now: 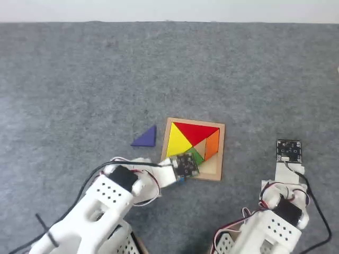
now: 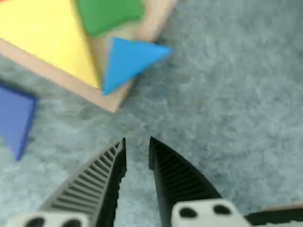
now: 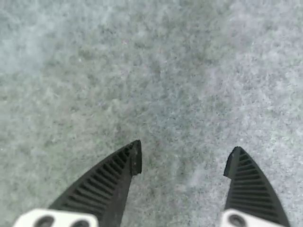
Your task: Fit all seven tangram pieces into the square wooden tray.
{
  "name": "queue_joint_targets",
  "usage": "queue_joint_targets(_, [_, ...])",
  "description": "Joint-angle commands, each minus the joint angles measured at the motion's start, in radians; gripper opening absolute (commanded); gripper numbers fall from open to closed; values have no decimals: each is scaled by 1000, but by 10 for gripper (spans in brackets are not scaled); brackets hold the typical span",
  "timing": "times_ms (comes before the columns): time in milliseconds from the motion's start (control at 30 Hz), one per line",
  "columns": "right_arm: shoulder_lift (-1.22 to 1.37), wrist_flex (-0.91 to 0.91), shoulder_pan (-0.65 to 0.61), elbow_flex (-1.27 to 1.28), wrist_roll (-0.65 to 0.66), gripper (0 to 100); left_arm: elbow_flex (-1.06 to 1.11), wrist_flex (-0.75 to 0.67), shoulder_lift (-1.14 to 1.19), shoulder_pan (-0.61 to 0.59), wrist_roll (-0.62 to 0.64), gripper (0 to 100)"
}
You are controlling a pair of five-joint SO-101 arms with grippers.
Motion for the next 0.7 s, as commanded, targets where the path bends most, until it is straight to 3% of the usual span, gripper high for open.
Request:
queue_joint_targets(0, [-4,-21,-12,-8,-12,296,-8,-41,35,63,5,81])
queue_joint_targets(233, [-4,-21,-12,-8,-12,296,-93,-143,181,226,161,81])
queue_joint_targets(667, [-4,-21,-12,-8,-12,296,-263,-238,457,169,163,81])
